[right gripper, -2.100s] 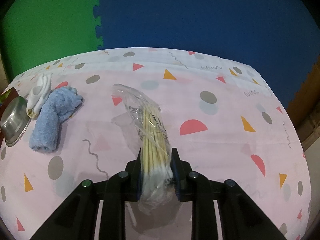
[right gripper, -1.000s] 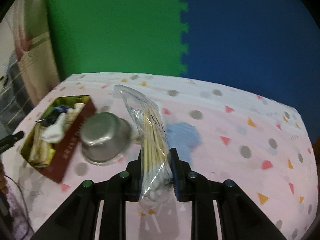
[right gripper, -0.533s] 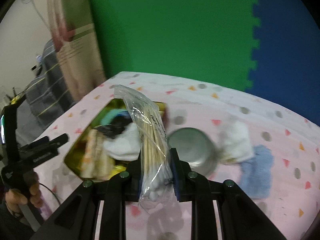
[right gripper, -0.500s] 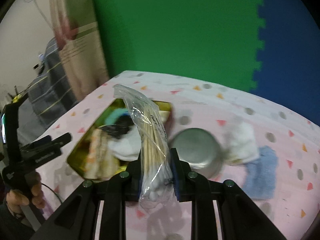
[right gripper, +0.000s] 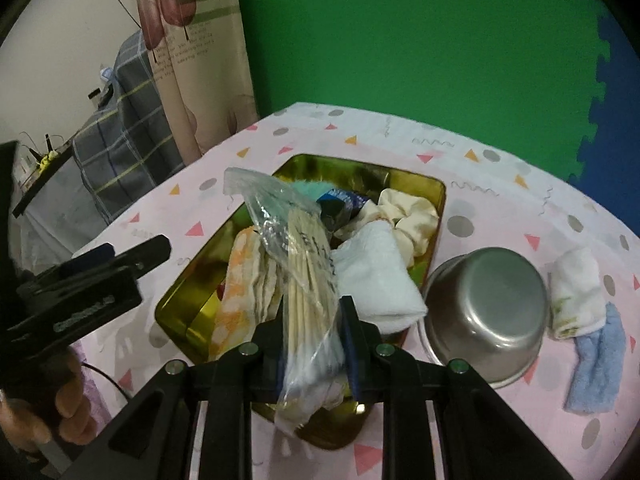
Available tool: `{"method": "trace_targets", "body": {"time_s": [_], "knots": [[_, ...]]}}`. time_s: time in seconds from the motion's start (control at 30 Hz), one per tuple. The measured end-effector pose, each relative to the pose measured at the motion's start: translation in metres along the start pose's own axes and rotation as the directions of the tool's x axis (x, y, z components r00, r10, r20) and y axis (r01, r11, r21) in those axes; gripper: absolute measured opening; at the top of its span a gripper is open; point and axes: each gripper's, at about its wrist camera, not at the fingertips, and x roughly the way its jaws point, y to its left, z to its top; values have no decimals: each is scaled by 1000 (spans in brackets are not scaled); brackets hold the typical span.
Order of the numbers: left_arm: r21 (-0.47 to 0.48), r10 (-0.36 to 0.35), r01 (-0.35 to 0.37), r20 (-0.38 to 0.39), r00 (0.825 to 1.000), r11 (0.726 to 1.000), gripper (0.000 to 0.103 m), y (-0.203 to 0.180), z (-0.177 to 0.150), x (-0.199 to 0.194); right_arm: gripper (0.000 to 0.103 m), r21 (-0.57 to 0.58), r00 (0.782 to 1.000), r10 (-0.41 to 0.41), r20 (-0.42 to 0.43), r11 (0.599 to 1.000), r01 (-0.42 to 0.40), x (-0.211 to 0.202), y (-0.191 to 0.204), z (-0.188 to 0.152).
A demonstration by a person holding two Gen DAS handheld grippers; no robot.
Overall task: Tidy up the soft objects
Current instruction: 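Carry the cotton swab bag over the gold tray with the right tool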
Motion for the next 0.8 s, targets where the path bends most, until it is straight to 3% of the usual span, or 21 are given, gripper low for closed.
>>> {"method": "trace_targets", "body": {"time_s": [0.47,0.67,0.8], "knots": [[-4,-3,3,5,1000,1000,80,-1,0,0,24,-26,1000,-26,6,999,26,18,4,10],[-17,-4,5,8,1000,1000,80,0,1,0,50,-31,1000,-14,24,999,15,8,7,10],[-16,-3,3,17,1000,1000,80,0,1,-2,51,-19,999,-1,42,1000,2,-4,6,8]]}}
